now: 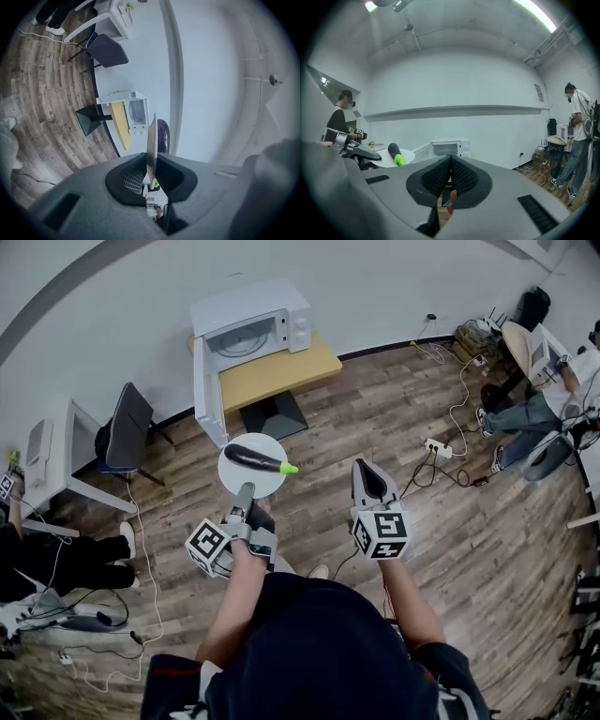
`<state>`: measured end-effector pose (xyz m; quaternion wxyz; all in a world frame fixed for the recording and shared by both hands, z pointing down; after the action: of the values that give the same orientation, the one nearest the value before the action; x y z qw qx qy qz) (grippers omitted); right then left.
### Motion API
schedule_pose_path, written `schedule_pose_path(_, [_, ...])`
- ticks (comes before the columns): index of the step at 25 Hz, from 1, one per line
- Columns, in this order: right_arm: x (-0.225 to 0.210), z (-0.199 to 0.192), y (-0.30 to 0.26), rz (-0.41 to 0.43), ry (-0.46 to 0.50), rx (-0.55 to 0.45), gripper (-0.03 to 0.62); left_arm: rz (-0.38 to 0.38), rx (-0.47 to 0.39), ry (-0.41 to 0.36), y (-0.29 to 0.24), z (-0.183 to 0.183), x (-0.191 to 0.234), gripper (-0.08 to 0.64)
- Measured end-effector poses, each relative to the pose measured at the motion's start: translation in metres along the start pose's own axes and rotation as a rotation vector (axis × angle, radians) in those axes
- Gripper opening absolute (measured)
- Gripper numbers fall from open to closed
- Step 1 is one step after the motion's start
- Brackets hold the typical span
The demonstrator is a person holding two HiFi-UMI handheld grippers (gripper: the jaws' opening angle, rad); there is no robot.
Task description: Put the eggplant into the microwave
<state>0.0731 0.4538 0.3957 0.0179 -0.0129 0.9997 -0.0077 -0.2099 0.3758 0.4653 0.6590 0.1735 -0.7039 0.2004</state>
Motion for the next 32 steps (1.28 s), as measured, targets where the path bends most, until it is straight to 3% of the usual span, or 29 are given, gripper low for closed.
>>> schedule_pose_path(9, [-0.014, -0.018, -0.001, -0.002, -0.043, 0.022, 0.011, 0.039, -0.009, 0.026, 0.001, -0.012, 0.012, 0.04])
schedule_pose_path(14, [-0.013, -0.016, -0.017, 0.016, 0.026, 0.027, 0.011, 0.04, -0.021, 0.036, -0.019, -0.005, 0.017, 0.04])
schedule_pose_path(22, [-0.019, -0.016, -0.06, 0.035, 0.086, 0.019, 0.011, 0.03, -0.01, 0.052, -0.066, 0.002, 0.02, 0.04])
schedule_pose_path(32, [-0.044, -0.016, -0.161, 0.039, 0.063, 0.047, 0.011, 0.032, 0.011, 0.052, -0.174, 0.023, 0.01, 0.04])
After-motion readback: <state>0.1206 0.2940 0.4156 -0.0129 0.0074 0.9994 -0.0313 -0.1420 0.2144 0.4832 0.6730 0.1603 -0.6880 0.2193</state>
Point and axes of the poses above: the fingertips, and each gripper's own axes: y backward along the fingers, x to its left, z out of its top, the point moved 8 cm from there along y, backward along the fingers, and after that the axes turned 7 degrees about -x, right-handed, at the moved point
